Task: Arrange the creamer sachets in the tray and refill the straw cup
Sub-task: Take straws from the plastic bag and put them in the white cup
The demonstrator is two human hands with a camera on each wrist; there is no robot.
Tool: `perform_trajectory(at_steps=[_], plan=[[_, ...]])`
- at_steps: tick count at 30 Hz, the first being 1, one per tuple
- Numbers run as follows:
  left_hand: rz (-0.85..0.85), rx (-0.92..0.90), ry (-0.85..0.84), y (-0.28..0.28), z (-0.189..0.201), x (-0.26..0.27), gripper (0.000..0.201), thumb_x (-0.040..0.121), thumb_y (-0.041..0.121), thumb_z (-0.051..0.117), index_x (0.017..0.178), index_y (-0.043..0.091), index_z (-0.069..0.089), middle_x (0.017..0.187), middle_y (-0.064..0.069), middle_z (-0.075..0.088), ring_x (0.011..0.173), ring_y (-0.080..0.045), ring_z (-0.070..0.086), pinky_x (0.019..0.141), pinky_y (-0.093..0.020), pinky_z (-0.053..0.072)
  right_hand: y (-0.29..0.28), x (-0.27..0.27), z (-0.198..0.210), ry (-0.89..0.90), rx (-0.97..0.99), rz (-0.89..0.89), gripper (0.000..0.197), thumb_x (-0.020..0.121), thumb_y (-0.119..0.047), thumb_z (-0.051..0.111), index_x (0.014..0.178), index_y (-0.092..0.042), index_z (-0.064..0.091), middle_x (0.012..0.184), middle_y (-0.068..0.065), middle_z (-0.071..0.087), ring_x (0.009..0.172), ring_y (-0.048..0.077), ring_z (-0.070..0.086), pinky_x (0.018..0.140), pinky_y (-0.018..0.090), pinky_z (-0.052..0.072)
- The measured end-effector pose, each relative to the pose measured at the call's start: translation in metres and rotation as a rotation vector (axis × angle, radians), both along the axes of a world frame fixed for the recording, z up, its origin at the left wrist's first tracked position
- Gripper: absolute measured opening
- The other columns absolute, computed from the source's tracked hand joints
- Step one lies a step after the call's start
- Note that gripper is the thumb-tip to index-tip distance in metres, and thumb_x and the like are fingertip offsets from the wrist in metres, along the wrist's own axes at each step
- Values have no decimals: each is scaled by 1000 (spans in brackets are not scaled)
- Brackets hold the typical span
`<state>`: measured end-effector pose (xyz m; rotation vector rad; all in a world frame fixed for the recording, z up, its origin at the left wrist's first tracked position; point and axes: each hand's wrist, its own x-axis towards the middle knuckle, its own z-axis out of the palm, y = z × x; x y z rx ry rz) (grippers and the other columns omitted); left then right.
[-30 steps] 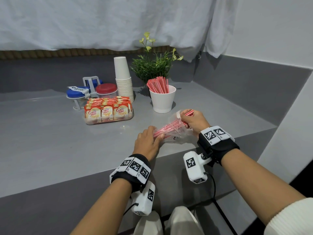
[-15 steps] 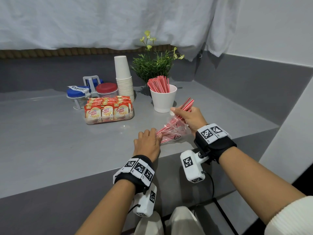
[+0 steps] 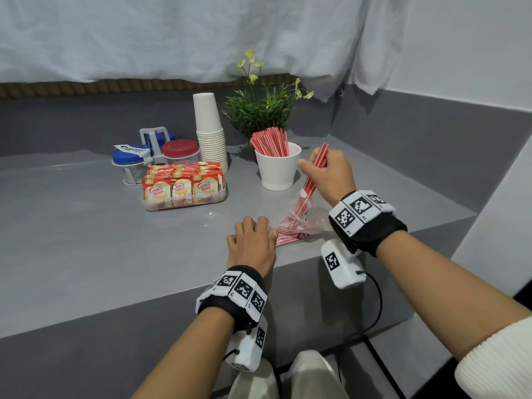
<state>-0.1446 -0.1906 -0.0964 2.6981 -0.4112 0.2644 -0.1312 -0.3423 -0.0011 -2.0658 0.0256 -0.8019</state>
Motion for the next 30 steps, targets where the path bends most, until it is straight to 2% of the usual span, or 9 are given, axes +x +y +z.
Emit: perform_trajectory(at_steps=[2, 4, 7, 10, 14, 17, 21, 26, 30], plan=[[-4, -67, -24, 0, 1, -2, 35, 96, 31, 36, 131, 26, 34, 126, -5, 35, 119, -24, 32, 100, -37, 28, 11, 0, -8, 54, 34, 82, 34, 83, -15, 65, 57, -26, 45, 57, -8, 49, 56, 8, 48, 60, 15, 42], [-18, -81, -53, 0, 1, -4, 36, 95, 26, 39, 131, 28, 36, 130, -5, 30, 123, -25, 28, 104, -39, 25, 20, 1, -18, 79, 155, 132, 28, 81, -13, 67, 61, -23, 50, 61, -5, 53, 59, 12, 51, 59, 22, 44], [-35, -69, -72, 2, 1, -5, 30, 94, 23, 42, 124, 25, 45, 132, -7, 29, 123, -27, 25, 106, -40, 24, 34, 2, -34, 97, 407, 157, 21, 81, -10, 67, 67, -17, 53, 62, -2, 52, 57, 9, 49, 56, 18, 41], [-29, -42, -76, 3, 1, -5, 29, 94, 29, 45, 122, 23, 51, 129, -7, 31, 120, -27, 26, 102, -37, 25, 42, 2, -46, 136, 623, 174, 28, 82, -11, 66, 61, -14, 48, 53, 3, 48, 46, 12, 45, 52, 24, 40], [-52, 21, -47, 4, 2, -5, 35, 96, 35, 41, 129, 28, 47, 122, -4, 36, 116, -23, 30, 98, -35, 26, 33, 6, -44, 146, 877, 142, 31, 84, -16, 64, 60, -16, 45, 34, -6, 36, 32, 10, 33, 44, 25, 33], [-81, 21, -15, 5, 2, -3, 38, 98, 34, 37, 134, 28, 44, 122, -3, 41, 117, -21, 35, 99, -35, 27, 24, 13, -19, 68, 842, 68, 37, 86, -15, 60, 56, -17, 38, 30, -8, 30, 28, 7, 27, 40, 21, 26], [-81, 9, 9, 3, 3, -2, 39, 98, 33, 37, 136, 27, 43, 125, -4, 44, 118, -24, 38, 100, -35, 31, 23, 17, 5, -7, 529, 66, 47, 86, -14, 60, 47, -18, 34, 28, -12, 36, 30, 1, 33, 39, 17, 28], [-84, 3, 76, 2, 6, -2, 39, 98, 32, 39, 136, 26, 43, 128, -5, 42, 120, -27, 36, 101, -37, 33, 32, 8, -39, 178, 487, 86, 33, 83, -10, 60, 56, -16, 43, 51, 0, 40, 46, 12, 36, 48, 25, 35], [-86, 12, 101, 1, 7, -1, 39, 97, 32, 40, 135, 26, 43, 130, -5, 41, 122, -28, 35, 102, -38, 33, 35, 1, -68, 220, 533, 34, 38, 84, -12, 60, 55, -16, 36, 52, 0, 34, 49, 15, 35, 53, 28, 35]])
